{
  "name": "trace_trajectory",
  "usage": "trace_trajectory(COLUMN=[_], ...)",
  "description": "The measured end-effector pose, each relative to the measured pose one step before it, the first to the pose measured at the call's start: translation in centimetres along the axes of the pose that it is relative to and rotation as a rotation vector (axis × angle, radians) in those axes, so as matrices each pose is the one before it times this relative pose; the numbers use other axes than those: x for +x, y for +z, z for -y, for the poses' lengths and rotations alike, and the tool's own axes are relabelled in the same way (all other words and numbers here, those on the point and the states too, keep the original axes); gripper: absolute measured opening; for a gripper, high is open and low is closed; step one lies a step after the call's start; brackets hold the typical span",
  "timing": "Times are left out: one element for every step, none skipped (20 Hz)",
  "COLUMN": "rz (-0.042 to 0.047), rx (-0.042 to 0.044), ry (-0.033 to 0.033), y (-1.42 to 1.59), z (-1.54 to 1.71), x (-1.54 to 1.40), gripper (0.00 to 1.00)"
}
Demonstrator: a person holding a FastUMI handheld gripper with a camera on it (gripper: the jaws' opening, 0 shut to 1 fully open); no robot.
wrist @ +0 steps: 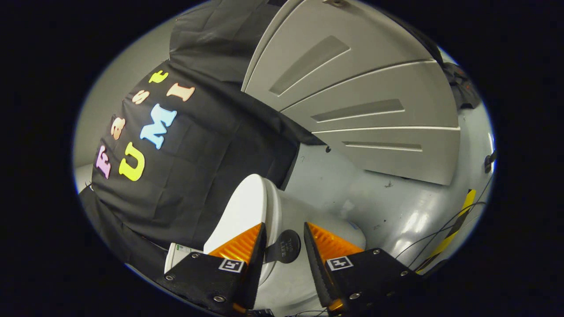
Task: Open the toilet lid.
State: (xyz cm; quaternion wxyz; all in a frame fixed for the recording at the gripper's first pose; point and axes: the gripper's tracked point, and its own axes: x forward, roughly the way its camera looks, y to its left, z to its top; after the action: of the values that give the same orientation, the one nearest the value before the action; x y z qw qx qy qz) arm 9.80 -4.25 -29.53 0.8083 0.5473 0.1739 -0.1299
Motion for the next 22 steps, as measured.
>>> trace_trajectory(rz=[-0.00017, -0.00356, -0.00464, -0.00427, -0.00557, -0.00738, -0.00411, -0.00321, 0.00162, -0.00172, -0.00721, -0.00165, 0.00776, 0.00067, -0.00616, -0.0082, -0.01069, -0.00975, -0.01135, -0.00449, -0.01201, -0.00075], rx=[0.01269, -0.00166, -0.00595, -0.00994, -0.00647, 0.00251, 0.0034, 0.00845, 0.0059, 0.00268, 0.00263, -0.00412, -0.00716, -0.01356, -0.00917, -0.00339, 0.00162, -0.00881, -0.0138, -0.00761, -0.00392, -0.0062], ry=[0.00644, -0.00357, -0.00197, -0.00694, -0.00987, -0.00445, -0.00623, 0.00428, 0.00444, 0.00273, -0.00618, -0.01054, -0.00329, -0.0053, -0.00713, -0.00786, -0.00467, -0.00319, -0.00944, -0.00538, -0.00599, -0.0036], y=[0.051, -0.094, -0.215, -0.04, -0.083, 0.057, -0.016, 0.118, 0.09, -0.049, -0.116, -0.1, 0.225, 0.126, 0.031, 0.08, 0.15, 0.286, -0.146, 0.178, 0.104, 0.205], z=[0.032, 0.181, -0.12, 0.177, 0.248, 0.105, 0.12, -0.067, 0.069, 0.169, 0.242, -0.064, -0.15, -0.005, 0.077, 0.048, -0.093, -0.165, -0.346, -0.762, -0.999, -0.537], x=[0.083, 0.09, 0.097, 0.025, 0.118, -0.007, -0.002, -0.062, -0.093, 0.273, -0.19, -0.006, 0.031, 0.026, -0.167, -0.04, -0.171, -0.186, -0.08, 0.115, 0.201, 0.018], gripper=[0.5, 0.45, 0.44, 0.43, 0.4, 0.35, 0.32, 0.25, 0.22, 0.19, 0.17, 0.14, 0.14, 0.11, 0.09, 0.06, 0.05, 0.02, 0.0, 0.0, 0.0, 0.0])
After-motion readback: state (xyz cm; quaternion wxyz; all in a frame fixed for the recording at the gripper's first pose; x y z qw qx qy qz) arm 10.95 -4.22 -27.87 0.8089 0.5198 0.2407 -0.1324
